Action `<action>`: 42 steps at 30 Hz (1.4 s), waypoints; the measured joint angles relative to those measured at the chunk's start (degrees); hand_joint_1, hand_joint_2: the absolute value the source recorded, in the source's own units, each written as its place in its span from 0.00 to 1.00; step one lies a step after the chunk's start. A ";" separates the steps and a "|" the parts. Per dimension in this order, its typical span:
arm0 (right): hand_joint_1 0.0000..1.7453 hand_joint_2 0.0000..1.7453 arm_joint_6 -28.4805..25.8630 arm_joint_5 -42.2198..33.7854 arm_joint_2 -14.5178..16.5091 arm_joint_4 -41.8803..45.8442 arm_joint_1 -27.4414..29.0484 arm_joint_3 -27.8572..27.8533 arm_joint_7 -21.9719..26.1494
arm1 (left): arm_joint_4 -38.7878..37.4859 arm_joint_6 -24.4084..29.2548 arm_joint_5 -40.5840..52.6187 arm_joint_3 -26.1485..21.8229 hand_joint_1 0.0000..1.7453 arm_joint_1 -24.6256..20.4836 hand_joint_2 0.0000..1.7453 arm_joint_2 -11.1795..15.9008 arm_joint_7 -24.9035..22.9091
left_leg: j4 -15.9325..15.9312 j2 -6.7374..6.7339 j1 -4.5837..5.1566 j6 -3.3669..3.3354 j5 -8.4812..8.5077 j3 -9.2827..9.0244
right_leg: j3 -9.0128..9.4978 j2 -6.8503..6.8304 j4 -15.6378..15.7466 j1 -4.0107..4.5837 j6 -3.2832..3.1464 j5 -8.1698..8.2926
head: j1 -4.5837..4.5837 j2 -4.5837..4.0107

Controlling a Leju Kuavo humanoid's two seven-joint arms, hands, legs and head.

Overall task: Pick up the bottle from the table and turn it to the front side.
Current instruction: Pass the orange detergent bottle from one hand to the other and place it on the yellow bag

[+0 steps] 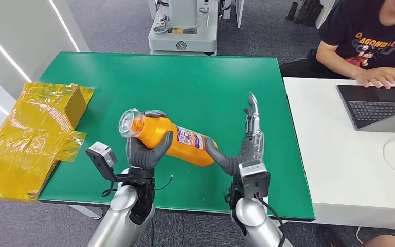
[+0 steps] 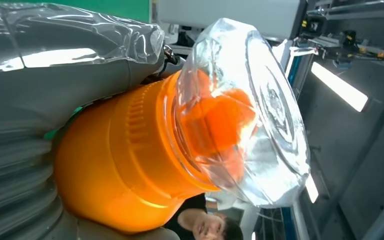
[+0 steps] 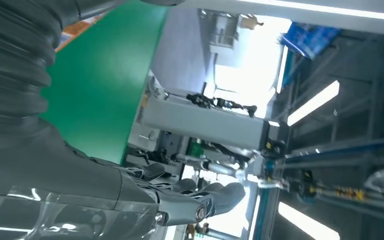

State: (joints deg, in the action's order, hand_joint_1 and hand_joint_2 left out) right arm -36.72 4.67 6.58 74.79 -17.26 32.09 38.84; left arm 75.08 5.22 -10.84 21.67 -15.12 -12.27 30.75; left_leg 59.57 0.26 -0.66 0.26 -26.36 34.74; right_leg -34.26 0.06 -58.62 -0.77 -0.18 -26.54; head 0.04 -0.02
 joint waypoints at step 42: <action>0.00 1.00 -2.97 -3.27 0.22 23.33 17.61 -0.38 1.27 | -3.57 13.10 57.56 -5.88 1.00 -11.21 1.00 35.44 -15.07 | -0.10 -0.10 -0.05 0.11 0.05 -0.02 | -0.06 0.12 -0.05 0.04 -0.08 -0.02 | -0.02 0.00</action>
State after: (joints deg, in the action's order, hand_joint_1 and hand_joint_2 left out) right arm -39.69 1.40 6.80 98.12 0.35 31.71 40.11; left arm 71.51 18.32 46.72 15.79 -26.33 23.17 15.68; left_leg 59.47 0.15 -0.70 0.37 -26.31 34.72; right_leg -34.31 0.18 -58.67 -0.74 -0.26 -26.56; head 0.02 -0.02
